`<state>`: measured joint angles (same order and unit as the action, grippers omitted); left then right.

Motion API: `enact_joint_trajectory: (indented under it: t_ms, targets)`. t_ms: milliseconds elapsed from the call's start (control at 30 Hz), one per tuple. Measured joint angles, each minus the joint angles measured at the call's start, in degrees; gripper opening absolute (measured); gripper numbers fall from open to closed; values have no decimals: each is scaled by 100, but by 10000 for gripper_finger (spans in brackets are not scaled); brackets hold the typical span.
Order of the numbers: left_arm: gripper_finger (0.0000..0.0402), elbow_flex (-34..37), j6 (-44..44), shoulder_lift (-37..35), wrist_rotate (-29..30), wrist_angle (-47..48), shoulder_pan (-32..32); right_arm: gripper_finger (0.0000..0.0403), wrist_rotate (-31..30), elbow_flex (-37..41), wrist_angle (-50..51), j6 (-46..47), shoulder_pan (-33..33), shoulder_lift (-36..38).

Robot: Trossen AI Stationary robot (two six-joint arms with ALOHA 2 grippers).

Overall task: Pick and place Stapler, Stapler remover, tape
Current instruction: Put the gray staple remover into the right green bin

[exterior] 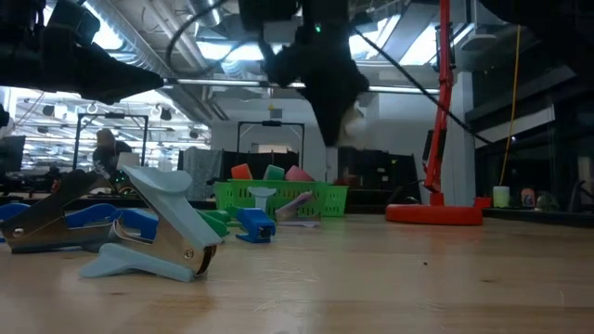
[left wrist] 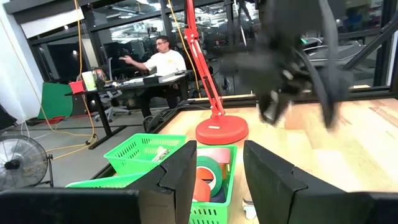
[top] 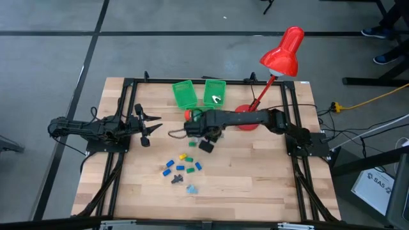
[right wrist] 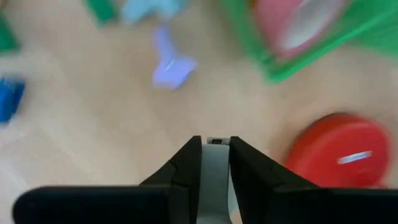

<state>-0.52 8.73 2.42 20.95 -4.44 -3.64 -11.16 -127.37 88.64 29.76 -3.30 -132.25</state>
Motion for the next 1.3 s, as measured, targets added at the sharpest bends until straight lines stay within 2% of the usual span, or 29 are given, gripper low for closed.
enact_joint_trajectory:
  t_ms: [167,467,733,967,1300]
  targets:
    - [127,1,0,0,0,1,0,69,-396,-769,106,-1,223,11]
    - [127,0,-1,-1,0,6,1,69,-428,-658,-205,-35,881,179]
    - [128,1,0,0,0,2,1,78,-430,-660,-891,16,1796,179]
    - [127,-1,-1,-2,0,2,1,79,-378,-645,-1414,1192,2557,138]
    - [127,1,0,-1,0,2,1,80,-274,-125,-2169,1310,2867,127]
